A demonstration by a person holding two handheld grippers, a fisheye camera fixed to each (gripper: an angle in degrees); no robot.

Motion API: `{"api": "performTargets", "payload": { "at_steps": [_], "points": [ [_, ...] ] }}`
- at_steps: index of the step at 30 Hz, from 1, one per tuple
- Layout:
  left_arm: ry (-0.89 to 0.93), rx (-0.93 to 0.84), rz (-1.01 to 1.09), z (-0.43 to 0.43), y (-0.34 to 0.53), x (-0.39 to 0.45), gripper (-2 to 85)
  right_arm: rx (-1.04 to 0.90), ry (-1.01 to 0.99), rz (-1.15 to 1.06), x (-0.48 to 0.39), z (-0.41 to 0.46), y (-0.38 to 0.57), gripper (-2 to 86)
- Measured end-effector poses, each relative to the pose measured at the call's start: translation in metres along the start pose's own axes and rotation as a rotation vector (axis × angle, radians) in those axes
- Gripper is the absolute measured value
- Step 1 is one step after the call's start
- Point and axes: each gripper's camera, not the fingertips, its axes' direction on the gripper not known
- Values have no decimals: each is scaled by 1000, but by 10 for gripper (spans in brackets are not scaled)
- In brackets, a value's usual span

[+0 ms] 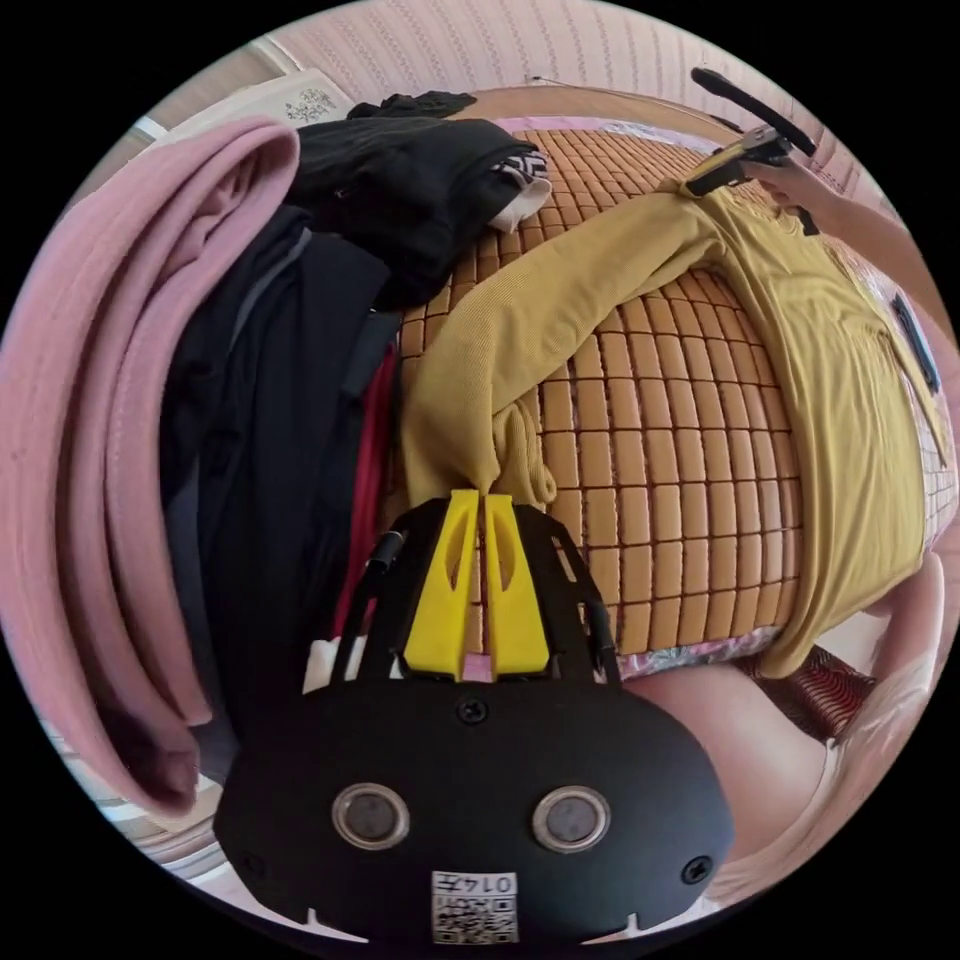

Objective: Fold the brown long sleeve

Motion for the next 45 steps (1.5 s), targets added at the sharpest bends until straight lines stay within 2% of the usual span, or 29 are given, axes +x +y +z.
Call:
{"api": "performTargets", "payload": {
  "at_steps": [7, 9, 11, 14, 19, 21, 22, 23, 27, 29, 31, 35, 40, 45],
  "points": [
    [73, 28, 77, -91, 56, -10, 3, -6, -39, -70, -8, -3, 2, 1],
    [19, 44, 47, -93, 58, -14, 9, -11, -10, -69, -11, -2, 2, 2],
    [-85, 19, 14, -81, 62, -14, 23, -13, 6, -64, -13, 1, 3, 4],
    [15, -2, -33, -60, 70, -13, 40, -24, -7, -41, -11, 2, 4, 8],
    [-39, -26, -194, -22, 77, -29, 61, -32, -6, -39, -9, 2, 12, 13],
    [18, -72, -233, -1, 78, -34, 73, -35, -6, -36, -8, 2, 16, 14],
    [103, -111, -250, 12, 79, -35, 72, -37, -3, -38, -8, 2, 18, 14],
    [105, -73, -275, 10, 81, -36, 66, -39, 1, -43, -8, 2, 21, 14],
    [43, -123, -148, 7, 81, -28, 25, -50, 22, -65, -8, 2, 30, 15],
    [-118, -111, -150, -3, 80, -30, 32, -57, 24, -69, -6, 2, 36, 17],
    [-169, -55, -175, -10, 78, -29, 45, -54, 18, -50, -3, 1, 42, 23],
    [-54, -61, -235, -6, 83, -30, 77, -28, -30, 16, 12, -4, 64, 49],
    [33, 6, -227, -24, 95, -22, 72, 72, -53, 71, 38, -34, 116, 66],
    [180, 2, -167, -5, 82, -8, 70, 221, -264, 153, 51, -67, 222, 65]
  ]
}}
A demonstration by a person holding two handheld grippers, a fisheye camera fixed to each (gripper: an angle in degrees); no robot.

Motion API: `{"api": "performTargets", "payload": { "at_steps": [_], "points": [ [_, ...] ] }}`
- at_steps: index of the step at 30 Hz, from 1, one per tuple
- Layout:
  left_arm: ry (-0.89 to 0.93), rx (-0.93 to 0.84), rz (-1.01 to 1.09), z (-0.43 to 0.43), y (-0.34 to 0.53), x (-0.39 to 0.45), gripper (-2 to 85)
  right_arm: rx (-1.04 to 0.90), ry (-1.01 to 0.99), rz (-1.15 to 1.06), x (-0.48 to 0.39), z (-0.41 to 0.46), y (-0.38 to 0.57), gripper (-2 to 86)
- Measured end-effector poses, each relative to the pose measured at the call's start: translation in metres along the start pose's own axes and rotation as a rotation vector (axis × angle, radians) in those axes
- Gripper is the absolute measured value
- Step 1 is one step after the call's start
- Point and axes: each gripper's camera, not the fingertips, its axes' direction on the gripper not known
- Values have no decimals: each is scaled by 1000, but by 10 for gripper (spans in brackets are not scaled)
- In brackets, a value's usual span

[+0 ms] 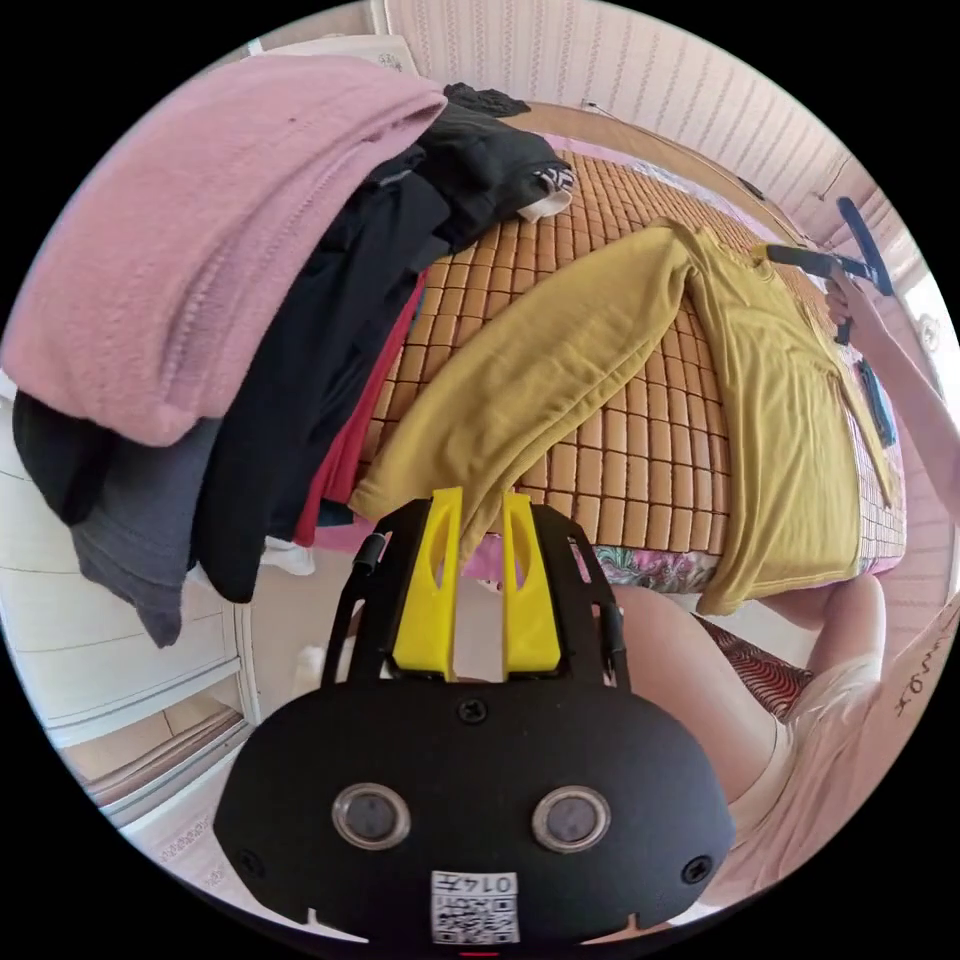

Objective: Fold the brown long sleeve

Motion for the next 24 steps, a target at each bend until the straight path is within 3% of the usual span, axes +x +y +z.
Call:
{"api": "performTargets", "payload": {
  "at_steps": [3, 7, 13, 18, 24],
  "points": [
    [-105, -149, 43, 38, -2, 8, 65, -11, -47, 16, -2, -28, 86, 64],
    [-133, -164, 111, 32, 4, 17, 70, -138, 77, 94, 0, -57, 212, 64],
    [-124, -11, 183, -13, 0, 47, 70, -206, 126, 388, 50, -93, 328, 59],
    [-61, 131, 360, -27, -61, 99, 69, -107, 201, 367, 94, -107, 308, 56],
    [13, 174, 512, 10, -152, 174, 67, -39, 241, 245, 143, -76, 207, 113]
  ]
}}
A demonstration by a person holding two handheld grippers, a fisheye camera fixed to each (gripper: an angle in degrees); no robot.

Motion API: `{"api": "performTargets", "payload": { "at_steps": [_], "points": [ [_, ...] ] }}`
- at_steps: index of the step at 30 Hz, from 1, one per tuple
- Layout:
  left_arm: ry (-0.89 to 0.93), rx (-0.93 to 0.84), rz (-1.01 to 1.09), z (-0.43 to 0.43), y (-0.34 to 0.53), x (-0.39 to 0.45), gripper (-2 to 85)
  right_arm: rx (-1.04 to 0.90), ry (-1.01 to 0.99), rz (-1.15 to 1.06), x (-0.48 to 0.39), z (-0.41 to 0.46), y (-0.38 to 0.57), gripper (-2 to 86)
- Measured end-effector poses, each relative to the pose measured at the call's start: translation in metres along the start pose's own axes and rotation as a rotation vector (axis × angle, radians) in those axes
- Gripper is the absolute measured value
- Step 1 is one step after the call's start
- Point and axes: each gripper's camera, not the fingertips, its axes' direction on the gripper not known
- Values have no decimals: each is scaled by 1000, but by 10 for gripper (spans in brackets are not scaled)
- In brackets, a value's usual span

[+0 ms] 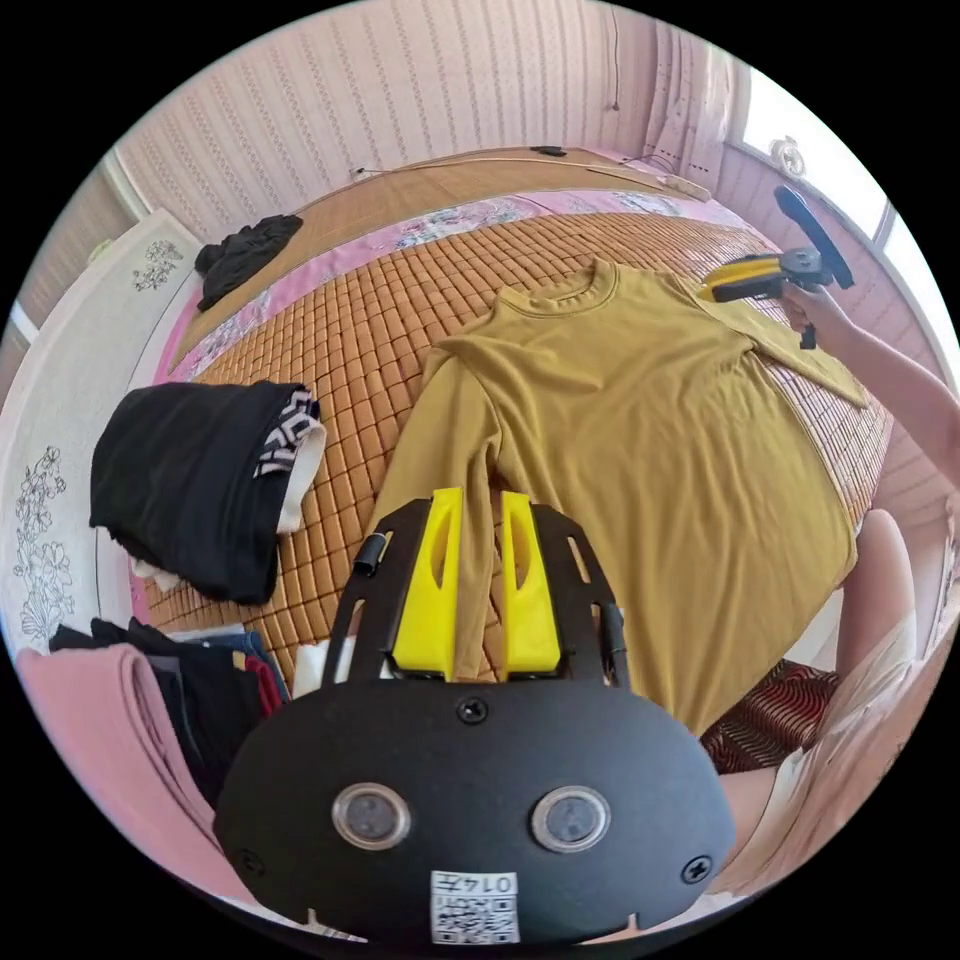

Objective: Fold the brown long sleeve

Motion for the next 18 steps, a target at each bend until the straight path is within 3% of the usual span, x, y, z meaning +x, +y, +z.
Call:
{"api": "performTargets", "payload": {
  "at_steps": [7, 11, 18],
  "points": [
    [2, -88, -48, 77, -52, -1, 63, -41, 1, 79, 16, 60, -83, 105],
    [14, -84, -24, 86, -47, -4, 48, -111, 6, 27, 21, 70, -87, 36],
    [5, -33, -43, 78, -40, -6, 48, -78, -86, 133, 45, 55, -70, 63]
  ]
}}
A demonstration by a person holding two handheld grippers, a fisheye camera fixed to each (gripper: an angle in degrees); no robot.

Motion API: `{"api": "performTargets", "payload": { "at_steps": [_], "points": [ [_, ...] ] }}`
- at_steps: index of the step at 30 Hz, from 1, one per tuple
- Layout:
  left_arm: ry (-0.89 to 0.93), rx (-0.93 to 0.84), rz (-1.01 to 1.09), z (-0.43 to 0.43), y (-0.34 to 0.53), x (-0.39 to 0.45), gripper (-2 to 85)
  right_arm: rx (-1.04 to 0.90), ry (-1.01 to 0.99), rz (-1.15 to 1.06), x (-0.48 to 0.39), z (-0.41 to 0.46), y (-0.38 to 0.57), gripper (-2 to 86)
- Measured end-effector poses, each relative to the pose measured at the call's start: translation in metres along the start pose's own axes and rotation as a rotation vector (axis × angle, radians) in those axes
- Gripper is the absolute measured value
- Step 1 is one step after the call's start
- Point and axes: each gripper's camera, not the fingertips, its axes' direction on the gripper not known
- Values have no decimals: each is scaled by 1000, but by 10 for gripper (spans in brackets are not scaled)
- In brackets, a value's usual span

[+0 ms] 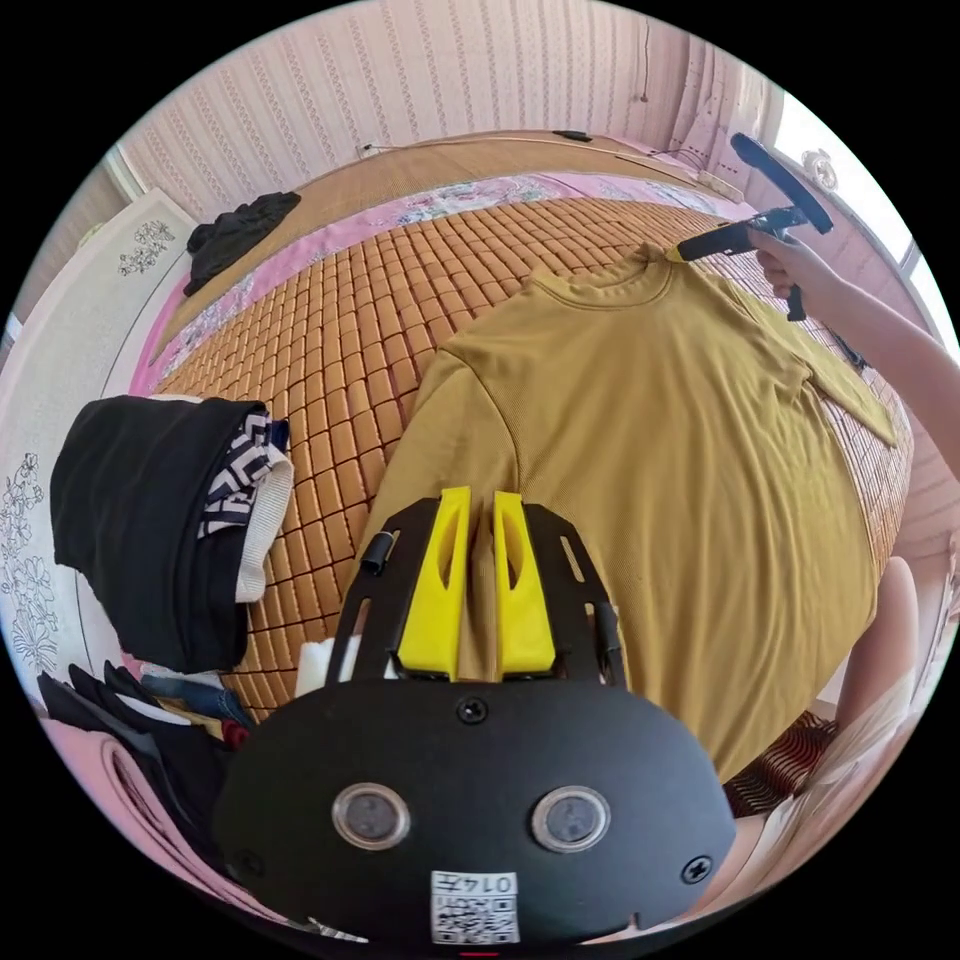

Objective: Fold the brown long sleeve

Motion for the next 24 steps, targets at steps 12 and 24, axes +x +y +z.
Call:
{"api": "performTargets", "payload": {
  "at_steps": [12, 24],
  "points": [
    [218, -70, -16, -58, 176, 93, 15, -33, -70, 90, -26, -86, 337, 92],
    [35, -271, 39, -18, 196, 146, 19, -248, -81, 231, -67, -42, 411, 24]
  ]
}}
